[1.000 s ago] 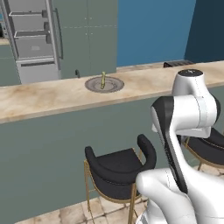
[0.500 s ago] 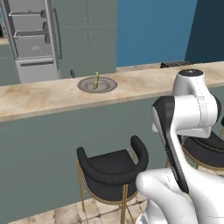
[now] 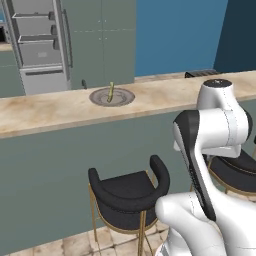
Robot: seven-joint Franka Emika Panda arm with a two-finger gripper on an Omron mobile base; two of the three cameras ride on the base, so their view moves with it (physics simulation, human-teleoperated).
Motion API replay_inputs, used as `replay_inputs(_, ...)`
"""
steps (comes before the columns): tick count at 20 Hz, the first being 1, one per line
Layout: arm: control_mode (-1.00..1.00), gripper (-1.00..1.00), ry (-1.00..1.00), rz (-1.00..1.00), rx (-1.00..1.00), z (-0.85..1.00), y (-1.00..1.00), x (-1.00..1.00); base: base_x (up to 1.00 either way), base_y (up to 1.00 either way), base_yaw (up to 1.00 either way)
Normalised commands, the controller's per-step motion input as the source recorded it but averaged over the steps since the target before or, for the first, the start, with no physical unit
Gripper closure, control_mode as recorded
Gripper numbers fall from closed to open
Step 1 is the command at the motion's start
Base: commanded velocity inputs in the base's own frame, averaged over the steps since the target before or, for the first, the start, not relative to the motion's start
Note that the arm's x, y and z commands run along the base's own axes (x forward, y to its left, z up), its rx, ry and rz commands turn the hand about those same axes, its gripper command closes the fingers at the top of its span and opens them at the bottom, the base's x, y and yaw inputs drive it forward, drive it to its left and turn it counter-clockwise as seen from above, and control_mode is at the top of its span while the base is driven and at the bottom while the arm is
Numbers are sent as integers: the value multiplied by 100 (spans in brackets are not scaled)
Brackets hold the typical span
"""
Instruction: Retrieve the butter from the fridge and place it on a plate on the dining table. Then retrieve the butter knife by the fridge and place it near the plate.
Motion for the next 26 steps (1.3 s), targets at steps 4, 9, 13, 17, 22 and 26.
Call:
replay_inputs(4, 100, 100, 0, 0, 0, 0, 0, 0, 47, -11, 0)
replay_inputs(9, 100, 100, 0, 0, 0, 0, 0, 0, 15, 0, 0)
replay_inputs(13, 100, 100, 0, 0, 0, 0, 0, 0, 4, 0, 0)
replay_inputs(17, -100, 100, -1, 0, 0, 0, 0, 0, 7, 0, 0)
replay_inputs(22, -100, 100, -19, 8, 0, 2, 0, 0, 0, 0, 0)
replay_inputs(26, -100, 100, -16, 2, -1, 39, 0, 0, 0, 0, 0)
